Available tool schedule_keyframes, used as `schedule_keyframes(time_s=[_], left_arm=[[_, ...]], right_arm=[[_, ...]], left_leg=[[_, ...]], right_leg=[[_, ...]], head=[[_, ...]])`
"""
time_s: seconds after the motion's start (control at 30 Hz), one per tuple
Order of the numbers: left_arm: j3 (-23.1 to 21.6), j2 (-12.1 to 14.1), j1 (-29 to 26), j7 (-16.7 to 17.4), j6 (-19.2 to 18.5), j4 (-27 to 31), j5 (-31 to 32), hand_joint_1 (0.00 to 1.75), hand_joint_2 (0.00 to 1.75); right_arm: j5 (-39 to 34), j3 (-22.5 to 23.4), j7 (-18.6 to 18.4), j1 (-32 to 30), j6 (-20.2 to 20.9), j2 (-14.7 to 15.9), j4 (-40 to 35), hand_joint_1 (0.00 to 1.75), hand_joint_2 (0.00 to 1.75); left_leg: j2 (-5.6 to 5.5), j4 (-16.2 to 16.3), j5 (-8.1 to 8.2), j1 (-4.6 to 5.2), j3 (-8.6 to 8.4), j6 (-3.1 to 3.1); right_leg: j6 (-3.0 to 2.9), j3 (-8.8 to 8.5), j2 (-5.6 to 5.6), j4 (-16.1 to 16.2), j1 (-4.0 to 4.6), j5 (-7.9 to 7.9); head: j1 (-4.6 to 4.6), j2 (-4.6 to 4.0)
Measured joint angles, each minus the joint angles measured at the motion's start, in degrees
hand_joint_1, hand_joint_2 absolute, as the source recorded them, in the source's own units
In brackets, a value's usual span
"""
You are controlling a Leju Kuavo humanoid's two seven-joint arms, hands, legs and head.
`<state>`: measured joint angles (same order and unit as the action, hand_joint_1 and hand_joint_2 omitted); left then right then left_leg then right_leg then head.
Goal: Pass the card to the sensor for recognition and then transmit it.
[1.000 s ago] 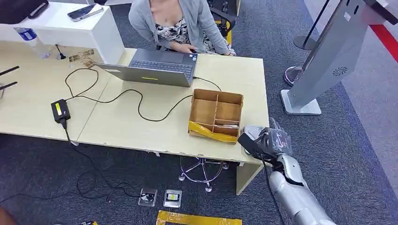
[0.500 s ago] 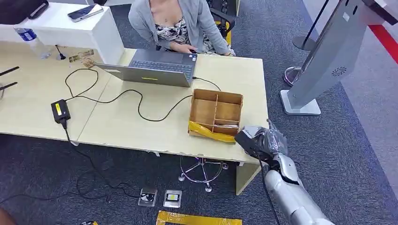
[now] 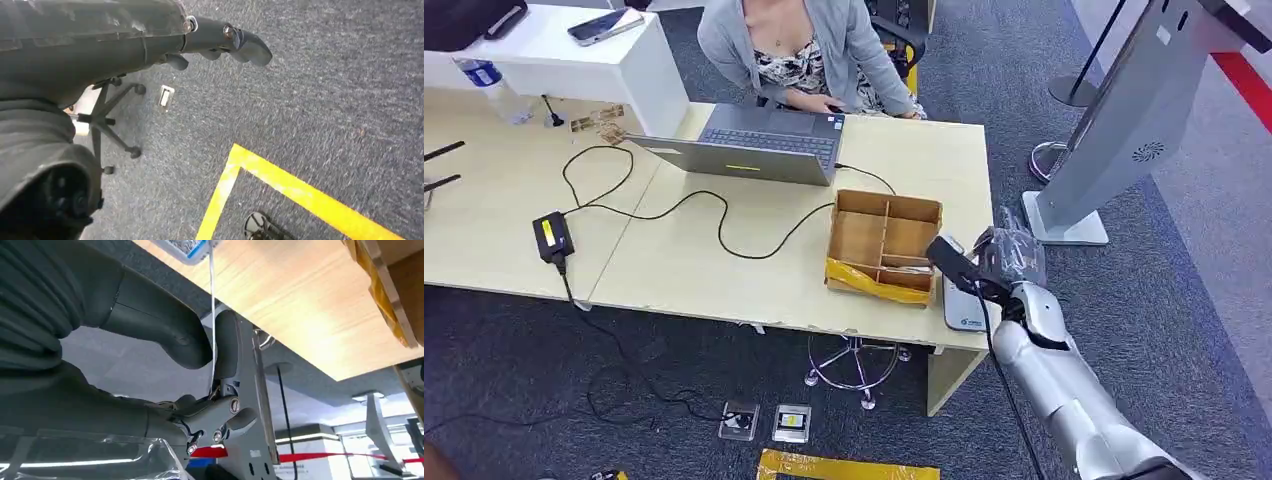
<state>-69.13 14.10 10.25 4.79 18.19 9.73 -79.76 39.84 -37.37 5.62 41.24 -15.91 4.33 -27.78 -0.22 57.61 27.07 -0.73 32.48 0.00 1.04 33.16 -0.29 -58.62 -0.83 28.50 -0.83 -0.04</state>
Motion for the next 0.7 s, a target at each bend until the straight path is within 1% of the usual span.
schedule_keyframes(time_s=[0.1,0.2,0.3,0.43,0.57,0.7], left_arm=[[0.0,0.3,0.0,0.0,-0.6,0.0,0.1,0.0,0.0],[0.0,0.7,0.0,-0.7,-1.8,0.0,0.4,0.0,0.0],[0.0,1.0,0.0,-1.8,-2.6,0.0,0.6,0.0,0.0],[0.0,1.2,0.1,-2.6,-2.9,0.0,1.0,0.0,0.0],[0.0,1.2,0.0,-4.3,-3.9,0.0,1.9,0.0,0.0],[-0.2,1.2,0.2,-5.0,-4.4,0.0,2.5,0.0,0.0]], right_arm=[[1.1,-0.2,-0.6,0.8,-0.2,0.0,0.4,1.75,1.75],[2.3,-0.2,-0.3,2.0,-0.6,0.0,0.7,1.75,1.75],[3.8,-0.2,0.4,4.7,-0.6,-0.2,1.1,1.75,1.75],[5.1,-0.2,0.2,8.9,0.1,-1.7,1.2,1.75,1.75],[7.1,-0.2,0.7,11.8,0.0,-4.0,1.3,1.75,1.75],[8.1,-0.2,2.3,15.0,0.3,-7.7,1.6,1.75,1.75]], left_leg=[[0.0,0.0,0.0,0.0,0.0,0.0],[0.0,0.0,0.0,0.0,0.02,0.0],[0.0,0.0,0.0,0.0,0.03,0.0],[0.04,0.0,-0.01,-0.02,-0.01,0.0],[0.03,0.0,-0.01,-0.04,0.04,-0.01],[0.07,0.0,-0.01,-0.07,0.01,-0.01]], right_leg=[[0.0,0.0,0.0,0.0,0.0,0.0],[0.0,-0.01,0.0,0.0,0.0,0.0],[-0.01,-0.01,0.01,0.0,0.0,-0.01],[-0.01,0.0,0.03,0.0,0.02,-0.01],[-0.01,0.01,0.05,-0.1,0.04,-0.01],[-0.03,0.03,0.11,-0.1,0.09,0.0]], head=[[0.0,0.0],[0.0,0.0],[0.0,0.0],[0.0,0.0],[0.0,0.0],[0.0,0.0]])
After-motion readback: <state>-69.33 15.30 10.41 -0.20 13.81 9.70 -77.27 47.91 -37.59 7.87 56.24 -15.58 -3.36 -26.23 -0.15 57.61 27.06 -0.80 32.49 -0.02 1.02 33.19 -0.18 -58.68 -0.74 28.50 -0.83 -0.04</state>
